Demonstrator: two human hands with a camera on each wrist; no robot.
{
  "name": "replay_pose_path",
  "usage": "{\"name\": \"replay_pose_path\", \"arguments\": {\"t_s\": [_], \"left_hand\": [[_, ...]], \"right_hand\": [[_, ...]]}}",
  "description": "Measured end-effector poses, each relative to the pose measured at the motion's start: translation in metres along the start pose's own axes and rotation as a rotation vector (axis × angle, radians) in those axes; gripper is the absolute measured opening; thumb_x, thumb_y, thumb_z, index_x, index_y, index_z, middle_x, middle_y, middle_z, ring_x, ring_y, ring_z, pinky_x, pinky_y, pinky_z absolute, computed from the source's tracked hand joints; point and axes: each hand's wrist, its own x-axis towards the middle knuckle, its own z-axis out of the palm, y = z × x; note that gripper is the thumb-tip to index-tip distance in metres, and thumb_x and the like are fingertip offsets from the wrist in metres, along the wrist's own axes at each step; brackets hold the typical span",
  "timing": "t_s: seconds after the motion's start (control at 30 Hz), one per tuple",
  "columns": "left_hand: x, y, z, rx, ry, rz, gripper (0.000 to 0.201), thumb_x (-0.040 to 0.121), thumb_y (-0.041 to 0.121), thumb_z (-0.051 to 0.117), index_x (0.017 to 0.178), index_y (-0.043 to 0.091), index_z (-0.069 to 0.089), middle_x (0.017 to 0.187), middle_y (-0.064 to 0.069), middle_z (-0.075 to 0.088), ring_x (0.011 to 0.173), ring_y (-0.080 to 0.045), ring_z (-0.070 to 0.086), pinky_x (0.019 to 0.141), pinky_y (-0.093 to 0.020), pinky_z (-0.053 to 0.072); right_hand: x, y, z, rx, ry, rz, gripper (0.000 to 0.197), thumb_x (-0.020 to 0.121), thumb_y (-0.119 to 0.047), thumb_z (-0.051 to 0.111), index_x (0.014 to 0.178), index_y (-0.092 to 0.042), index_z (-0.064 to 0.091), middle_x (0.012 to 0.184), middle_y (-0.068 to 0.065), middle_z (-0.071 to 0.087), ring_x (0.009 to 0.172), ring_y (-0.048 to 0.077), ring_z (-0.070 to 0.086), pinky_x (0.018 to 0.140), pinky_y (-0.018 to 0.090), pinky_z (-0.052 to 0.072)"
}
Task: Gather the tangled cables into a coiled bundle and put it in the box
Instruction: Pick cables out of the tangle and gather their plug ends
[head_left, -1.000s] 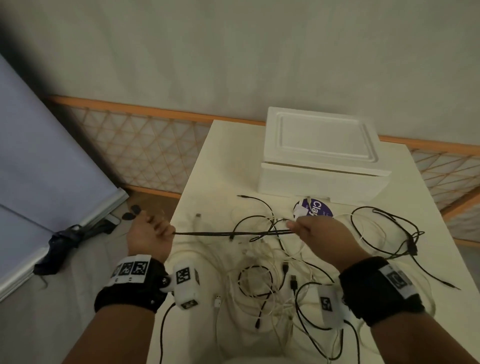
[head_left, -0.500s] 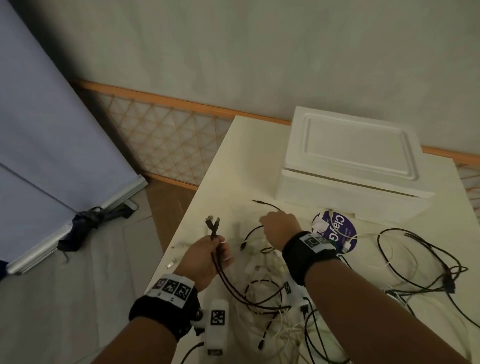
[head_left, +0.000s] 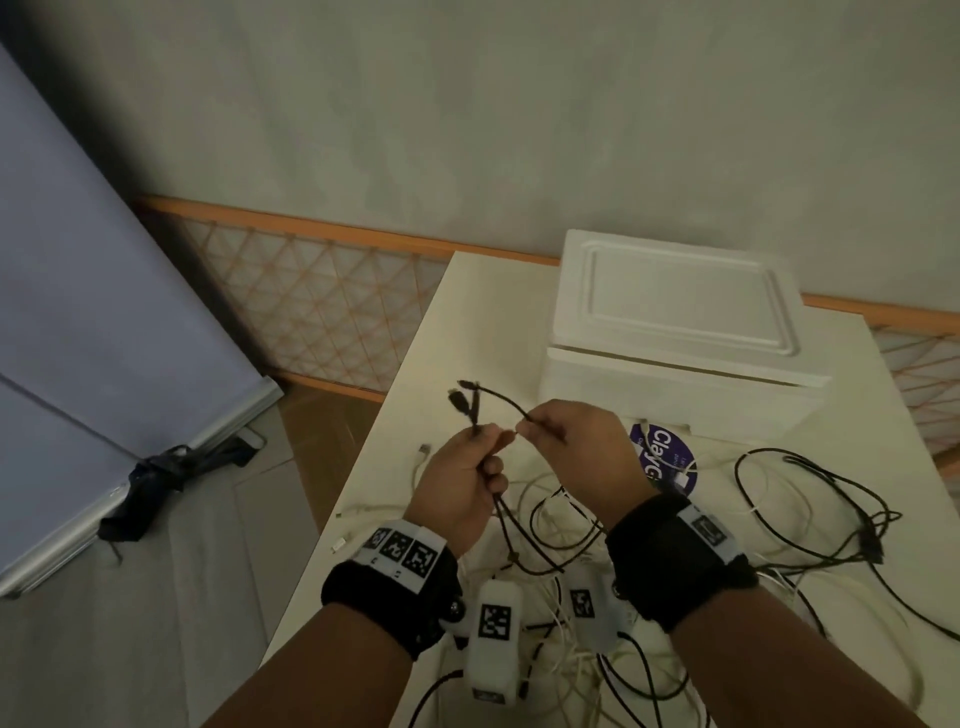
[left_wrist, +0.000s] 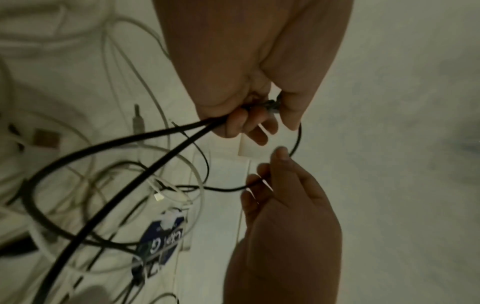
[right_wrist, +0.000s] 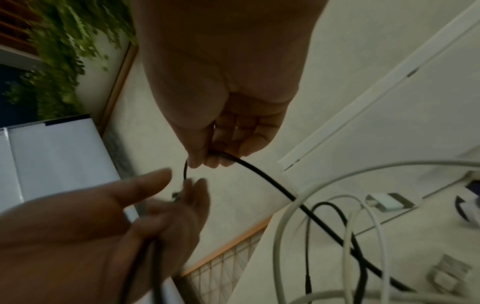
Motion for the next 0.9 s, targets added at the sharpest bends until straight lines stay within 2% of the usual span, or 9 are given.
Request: {"name": "replay_pose_path", "arguments": {"t_s": [0.1,0.27,0.37,0.4,0.47,0.6,0.73,0.83,0.9], "left_hand": [[-0.007,-0.002,0.015,0.052,-0.106,0.064,0.017,0.096,0.012,0.046,0.091,0.007,0.062,0.075,0.001,0.059,0.059,-0.007,0.043,0.051,-0.019,0.034],[-0.019,-0.001,0.029,0.241,-0.067,0.162,0.028,0.101,0.017,0.040,0.080,0.010,0.057,0.066,0.003,0.067,0.067,-0.011,0.054,0.063,-0.024,0.040],[-0.023,0.027,0.033,-0.021,-0.116,0.208,0.028,0.103,0.021,0.036,0.079,0.013,0.049,0.060,-0.002,0.063,0.071,-0.020,0.059,0.080,-0.036,0.050],[-0.023,0.041,0.032,-0.119,-0.158,0.223,0.028,0.102,0.023,0.036,0.077,0.014,0.047,0.055,0.000,0.056,0.063,-0.018,0.056,0.079,-0.037,0.053],[-0.026,0.068,0.029,-0.118,-0.186,0.259,0.030,0.101,0.024,0.038,0.072,0.018,0.044,0.050,0.005,0.040,0.045,-0.011,0.040,0.058,-0.028,0.050],[-0.028,0.072,0.026,0.387,-0.147,0.363,0.035,0.092,0.009,0.058,0.064,0.019,0.038,0.048,0.007,0.031,0.038,-0.007,0.023,0.038,-0.020,0.025],[-0.028,0.047,0.036,0.749,-0.216,0.341,0.016,0.080,0.006,0.072,0.077,0.019,0.063,0.071,0.005,0.062,0.054,-0.010,0.041,0.043,-0.022,0.030],[-0.031,0.037,0.051,0.762,-0.287,0.346,0.016,0.080,0.008,0.073,0.083,0.024,0.072,0.078,0.004,0.069,0.062,-0.017,0.048,0.049,-0.024,0.034],[-0.035,0.038,0.060,0.708,-0.295,0.422,0.010,0.082,0.006,0.071,0.079,0.016,0.071,0.069,0.006,0.068,0.060,-0.010,0.057,0.053,-0.018,0.040]], "right_hand": [[-0.020,-0.007,-0.002,-0.014,-0.008,-0.051,0.019,0.092,-0.035,0.057,0.087,-0.022,0.069,0.072,-0.008,0.063,0.069,0.009,0.056,0.062,0.024,0.042],[-0.039,-0.012,-0.011,-0.065,-0.062,-0.081,0.014,0.092,-0.027,0.055,0.087,-0.018,0.066,0.077,-0.002,0.065,0.073,0.016,0.059,0.064,0.031,0.045],[-0.043,0.003,-0.013,-0.213,-0.209,0.054,0.020,0.093,-0.024,0.051,0.085,-0.010,0.063,0.081,0.007,0.063,0.083,0.025,0.060,0.072,0.035,0.043],[-0.045,0.011,-0.015,-0.211,-0.249,0.120,0.020,0.093,-0.023,0.052,0.090,-0.009,0.066,0.086,0.008,0.066,0.088,0.025,0.061,0.076,0.033,0.044],[-0.048,0.020,-0.022,-0.197,-0.287,0.205,0.022,0.092,-0.024,0.056,0.101,-0.010,0.069,0.098,0.008,0.069,0.097,0.023,0.061,0.085,0.032,0.046],[-0.038,-0.001,-0.049,-0.100,-0.093,0.189,0.020,0.089,-0.026,0.062,0.097,-0.010,0.071,0.090,0.002,0.070,0.088,0.016,0.062,0.080,0.026,0.046],[-0.024,-0.049,-0.085,0.067,0.133,0.018,0.010,0.083,-0.019,0.069,0.088,-0.013,0.074,0.074,-0.012,0.061,0.066,-0.001,0.053,0.066,0.005,0.037],[-0.021,-0.066,-0.094,0.176,0.175,-0.039,0.010,0.082,-0.008,0.068,0.088,-0.012,0.075,0.080,-0.008,0.067,0.069,-0.007,0.057,0.068,0.004,0.041],[-0.023,-0.068,-0.092,0.274,0.246,-0.030,0.011,0.081,-0.008,0.069,0.088,-0.015,0.071,0.081,-0.007,0.067,0.067,-0.007,0.058,0.063,0.008,0.044]]}}
